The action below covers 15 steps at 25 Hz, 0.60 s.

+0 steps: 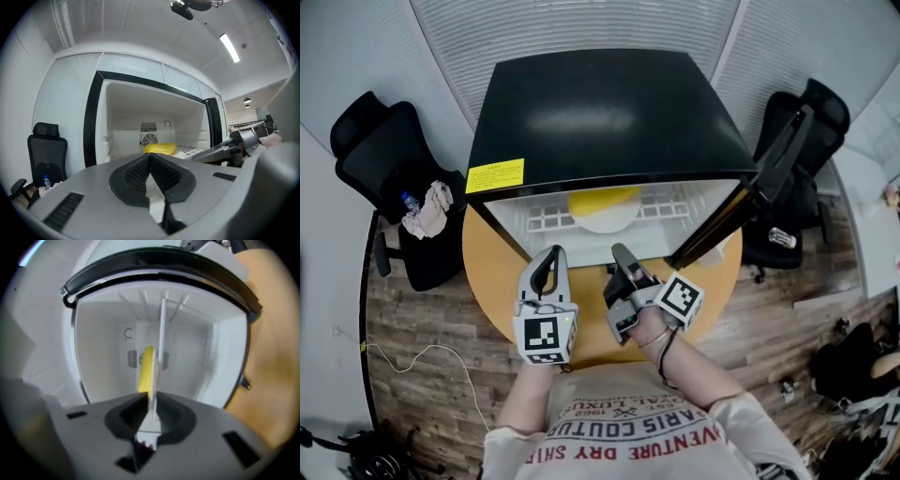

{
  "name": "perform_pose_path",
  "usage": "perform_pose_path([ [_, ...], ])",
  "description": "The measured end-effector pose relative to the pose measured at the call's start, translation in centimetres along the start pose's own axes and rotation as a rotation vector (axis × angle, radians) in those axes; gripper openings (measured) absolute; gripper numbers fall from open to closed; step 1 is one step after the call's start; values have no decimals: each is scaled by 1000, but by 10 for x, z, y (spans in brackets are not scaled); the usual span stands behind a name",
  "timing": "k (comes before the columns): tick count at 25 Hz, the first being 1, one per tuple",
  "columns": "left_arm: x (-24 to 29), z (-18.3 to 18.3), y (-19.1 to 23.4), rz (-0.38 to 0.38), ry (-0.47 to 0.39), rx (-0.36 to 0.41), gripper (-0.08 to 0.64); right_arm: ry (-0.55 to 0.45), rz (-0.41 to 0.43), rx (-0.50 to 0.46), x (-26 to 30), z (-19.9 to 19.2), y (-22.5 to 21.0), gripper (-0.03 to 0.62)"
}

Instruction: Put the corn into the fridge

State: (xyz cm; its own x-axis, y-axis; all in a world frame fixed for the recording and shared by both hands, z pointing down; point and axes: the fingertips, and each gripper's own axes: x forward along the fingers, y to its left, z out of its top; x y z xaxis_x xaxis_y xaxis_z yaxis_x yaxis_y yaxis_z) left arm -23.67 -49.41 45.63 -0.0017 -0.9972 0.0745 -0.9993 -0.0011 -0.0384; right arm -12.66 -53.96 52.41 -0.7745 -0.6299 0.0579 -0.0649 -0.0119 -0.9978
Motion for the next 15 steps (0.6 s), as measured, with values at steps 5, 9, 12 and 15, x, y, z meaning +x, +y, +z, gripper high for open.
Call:
perform_pose_path([
  [5, -18, 3, -15, -1, -3, -4, 34, 46, 6, -113, -26, -10, 4, 29],
  [9, -30, 5, -26, 6, -6, -14, 34, 96, 50, -381, -40, -19, 24, 28],
  [12, -41, 5, -39, -5, 2, -17, 34, 123, 54, -645, -56, -22, 31, 28],
  [15, -49, 7, -49, -7, 2, -19, 34, 117, 68, -925, -69, -25, 44, 29],
])
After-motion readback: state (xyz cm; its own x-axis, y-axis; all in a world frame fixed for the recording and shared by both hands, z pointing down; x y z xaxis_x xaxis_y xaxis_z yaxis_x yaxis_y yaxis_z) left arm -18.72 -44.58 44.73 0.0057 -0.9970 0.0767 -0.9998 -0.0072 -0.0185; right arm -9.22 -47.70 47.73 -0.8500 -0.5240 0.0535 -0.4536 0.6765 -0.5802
